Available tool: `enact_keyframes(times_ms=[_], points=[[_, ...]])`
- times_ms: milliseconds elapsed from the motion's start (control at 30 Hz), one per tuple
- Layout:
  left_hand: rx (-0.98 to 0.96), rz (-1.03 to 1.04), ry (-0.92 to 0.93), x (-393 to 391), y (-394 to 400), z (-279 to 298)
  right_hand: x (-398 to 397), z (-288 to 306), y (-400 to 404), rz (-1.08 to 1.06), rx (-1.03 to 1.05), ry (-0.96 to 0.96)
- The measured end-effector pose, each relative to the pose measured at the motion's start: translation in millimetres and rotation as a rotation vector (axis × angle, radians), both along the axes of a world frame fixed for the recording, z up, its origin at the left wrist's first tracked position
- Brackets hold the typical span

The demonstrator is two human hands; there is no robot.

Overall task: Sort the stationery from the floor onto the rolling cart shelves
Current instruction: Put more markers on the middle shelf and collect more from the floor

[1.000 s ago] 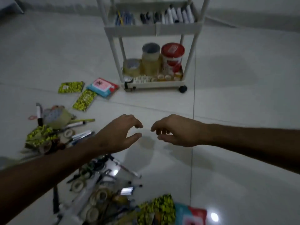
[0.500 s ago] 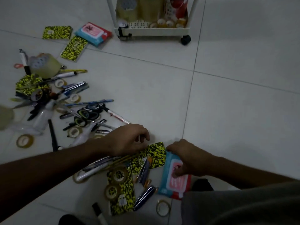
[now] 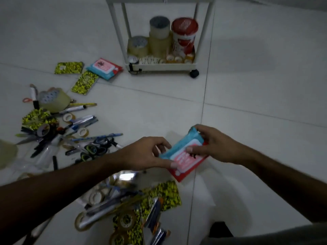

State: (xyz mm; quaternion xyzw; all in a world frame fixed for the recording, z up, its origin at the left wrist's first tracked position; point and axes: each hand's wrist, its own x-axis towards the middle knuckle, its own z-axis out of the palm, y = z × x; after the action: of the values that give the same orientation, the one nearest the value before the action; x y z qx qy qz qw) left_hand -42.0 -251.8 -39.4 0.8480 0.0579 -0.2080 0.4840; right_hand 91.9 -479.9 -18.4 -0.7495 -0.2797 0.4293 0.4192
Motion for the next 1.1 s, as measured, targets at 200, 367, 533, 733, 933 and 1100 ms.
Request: enact_keyframes(times_ms=[200, 367, 533, 733, 933, 1100], points=[[-0.27, 0.454, -0.306, 111.3, 40.3, 126.2, 75.6, 123.1, 60.2, -0.324, 0.337, 0.015], [-0.52, 0.629, -0.594, 174.8, 65.0, 298.1, 126.7, 290.6, 101.8, -0.455, 0.55, -0.092], [-0.458, 0.693, -0.649, 194.3, 74.9, 461.0, 146.9, 451.6, 122.0, -0.505, 0.598, -0.173], [-0.431, 0.67, -0.657, 209.7, 85.6, 628.6, 166.0, 612.4, 126.3, -0.503, 0.587, -0.187], [-0.317, 0.672, -0.61, 262.3, 114.2, 751.3, 215.8, 737.7, 141.4, -0.59, 0.521, -0.243], [-0.233, 0.724, -0.497, 347.0, 153.2, 798.6, 295.8, 784.9, 179.9, -0.594, 0.344, -0.215]])
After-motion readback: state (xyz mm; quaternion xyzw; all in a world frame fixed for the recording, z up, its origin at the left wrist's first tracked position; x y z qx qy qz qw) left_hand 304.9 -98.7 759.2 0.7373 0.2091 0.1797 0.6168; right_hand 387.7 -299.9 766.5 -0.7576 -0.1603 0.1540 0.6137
